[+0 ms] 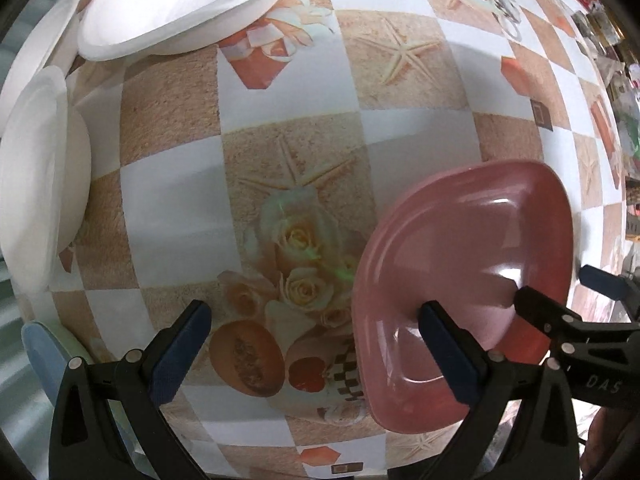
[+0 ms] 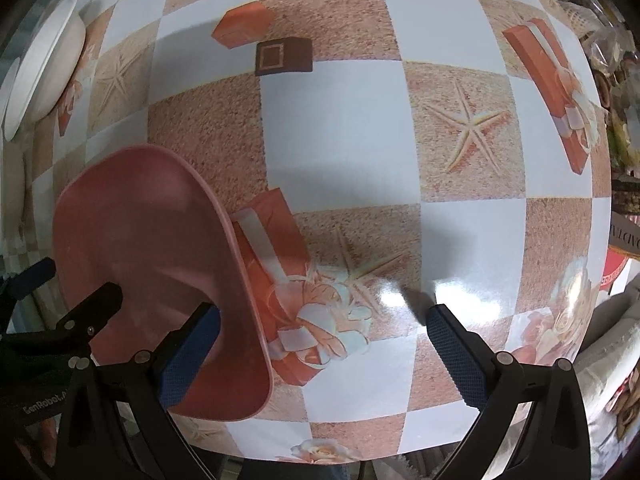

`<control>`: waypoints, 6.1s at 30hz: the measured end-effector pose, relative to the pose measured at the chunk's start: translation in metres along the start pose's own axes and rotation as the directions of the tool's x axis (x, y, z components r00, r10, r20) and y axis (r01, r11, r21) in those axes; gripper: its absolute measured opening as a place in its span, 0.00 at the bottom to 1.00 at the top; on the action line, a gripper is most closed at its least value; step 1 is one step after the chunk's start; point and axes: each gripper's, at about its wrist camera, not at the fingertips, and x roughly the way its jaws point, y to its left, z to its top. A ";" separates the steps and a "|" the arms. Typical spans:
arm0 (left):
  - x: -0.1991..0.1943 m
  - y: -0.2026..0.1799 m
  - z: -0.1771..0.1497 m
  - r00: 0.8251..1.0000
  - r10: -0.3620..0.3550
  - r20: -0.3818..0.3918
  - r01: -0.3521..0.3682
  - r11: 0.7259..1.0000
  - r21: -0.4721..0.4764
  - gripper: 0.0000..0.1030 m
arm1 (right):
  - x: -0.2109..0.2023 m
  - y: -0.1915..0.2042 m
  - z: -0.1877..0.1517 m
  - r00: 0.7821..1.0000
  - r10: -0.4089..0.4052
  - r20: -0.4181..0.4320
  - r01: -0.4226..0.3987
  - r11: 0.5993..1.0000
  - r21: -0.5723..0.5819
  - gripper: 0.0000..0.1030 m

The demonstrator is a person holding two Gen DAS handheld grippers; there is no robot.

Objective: Organize plates and bowls
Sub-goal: 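Close both grippers on the rim of the pink plate, then lift the pink plate with both grippers and carry it over the blue plate, then lower the pink plate onto the blue plate and open both grippers, then move both grippers to the rim of a white foam plate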

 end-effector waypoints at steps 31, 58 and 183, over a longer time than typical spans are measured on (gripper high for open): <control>-0.014 -0.028 -0.025 0.999 0.035 -0.034 -0.027 0.976 0.218 0.35 | -0.006 0.071 -0.024 0.987 0.134 -0.091 -0.143 0.985 -0.099 0.17; -0.018 -0.028 -0.039 0.999 0.019 -0.042 -0.012 0.983 0.181 0.35 | 0.018 0.105 -0.026 0.986 0.059 -0.153 -0.090 0.975 -0.205 0.17; -0.052 0.128 0.095 0.987 0.128 0.098 -0.092 0.947 -0.309 0.76 | -0.015 0.215 0.128 0.991 0.134 0.017 -0.130 0.981 -0.144 0.70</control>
